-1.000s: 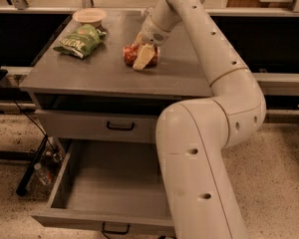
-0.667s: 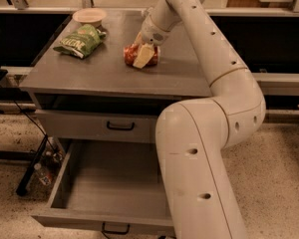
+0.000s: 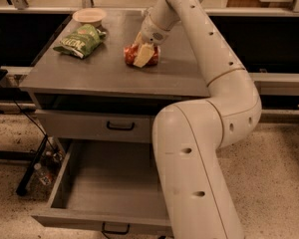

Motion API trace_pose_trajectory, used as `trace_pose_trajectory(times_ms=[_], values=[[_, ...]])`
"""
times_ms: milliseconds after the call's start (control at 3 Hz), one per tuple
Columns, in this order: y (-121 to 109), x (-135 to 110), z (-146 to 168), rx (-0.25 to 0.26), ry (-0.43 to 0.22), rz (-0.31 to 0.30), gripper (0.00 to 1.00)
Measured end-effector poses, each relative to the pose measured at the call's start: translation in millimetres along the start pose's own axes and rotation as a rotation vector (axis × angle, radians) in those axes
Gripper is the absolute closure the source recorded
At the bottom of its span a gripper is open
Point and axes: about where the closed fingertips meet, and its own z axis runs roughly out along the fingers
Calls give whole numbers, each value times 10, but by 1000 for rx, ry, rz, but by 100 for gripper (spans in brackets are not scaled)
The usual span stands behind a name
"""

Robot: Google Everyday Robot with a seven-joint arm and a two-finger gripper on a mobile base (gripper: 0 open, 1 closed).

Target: Place coke can into middle drawer

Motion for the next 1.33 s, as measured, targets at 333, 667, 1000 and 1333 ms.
trace_pose_trajectory(times_ms=[333,667,1000,1333], values=[[64,-101,-149,-6,-10,-29,100],[154,-197,-520,14,-23,-54,100],[283,-233,-1092,71,-11,-69,100],[610,-278,-1712,134,19,-71,100]])
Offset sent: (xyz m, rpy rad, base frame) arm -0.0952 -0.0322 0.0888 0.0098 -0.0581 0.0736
